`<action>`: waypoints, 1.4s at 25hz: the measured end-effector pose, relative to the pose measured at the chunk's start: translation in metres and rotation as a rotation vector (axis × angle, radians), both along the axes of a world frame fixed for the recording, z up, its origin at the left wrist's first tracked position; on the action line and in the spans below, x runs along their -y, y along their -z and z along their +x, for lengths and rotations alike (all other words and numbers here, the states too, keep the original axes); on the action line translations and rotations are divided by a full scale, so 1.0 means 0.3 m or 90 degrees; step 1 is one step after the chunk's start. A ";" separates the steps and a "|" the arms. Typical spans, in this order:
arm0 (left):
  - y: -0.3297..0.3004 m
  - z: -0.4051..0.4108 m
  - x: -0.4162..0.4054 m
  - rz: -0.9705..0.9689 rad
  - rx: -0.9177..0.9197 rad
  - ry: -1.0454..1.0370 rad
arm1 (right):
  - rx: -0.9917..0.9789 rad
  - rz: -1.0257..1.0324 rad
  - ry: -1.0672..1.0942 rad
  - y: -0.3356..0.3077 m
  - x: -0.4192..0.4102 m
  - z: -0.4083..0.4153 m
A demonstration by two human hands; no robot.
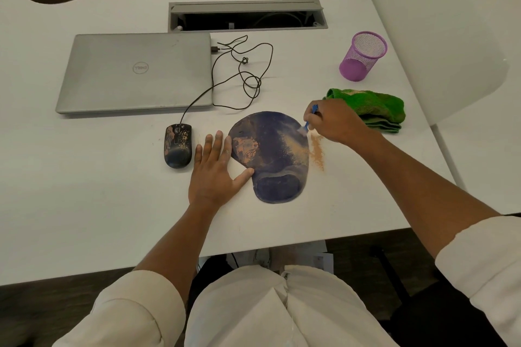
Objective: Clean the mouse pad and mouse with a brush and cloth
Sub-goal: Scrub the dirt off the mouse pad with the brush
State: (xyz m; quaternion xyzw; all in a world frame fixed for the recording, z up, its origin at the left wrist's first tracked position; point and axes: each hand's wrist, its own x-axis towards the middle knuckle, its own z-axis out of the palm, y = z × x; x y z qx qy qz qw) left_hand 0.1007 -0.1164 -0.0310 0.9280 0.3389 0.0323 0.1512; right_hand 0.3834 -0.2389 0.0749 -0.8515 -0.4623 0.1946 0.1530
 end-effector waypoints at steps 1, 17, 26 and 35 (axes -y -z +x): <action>0.000 0.000 0.000 0.002 0.000 0.000 | -0.003 0.022 0.001 -0.001 -0.005 -0.011; -0.002 0.002 -0.001 -0.003 0.003 -0.001 | 0.064 -0.140 -0.051 -0.001 -0.121 -0.093; -0.003 0.003 -0.003 -0.005 0.000 -0.001 | 0.026 -0.135 -0.061 0.003 -0.093 -0.098; 0.003 0.002 -0.002 0.003 0.004 -0.001 | -0.003 -0.087 -0.067 -0.001 -0.080 -0.136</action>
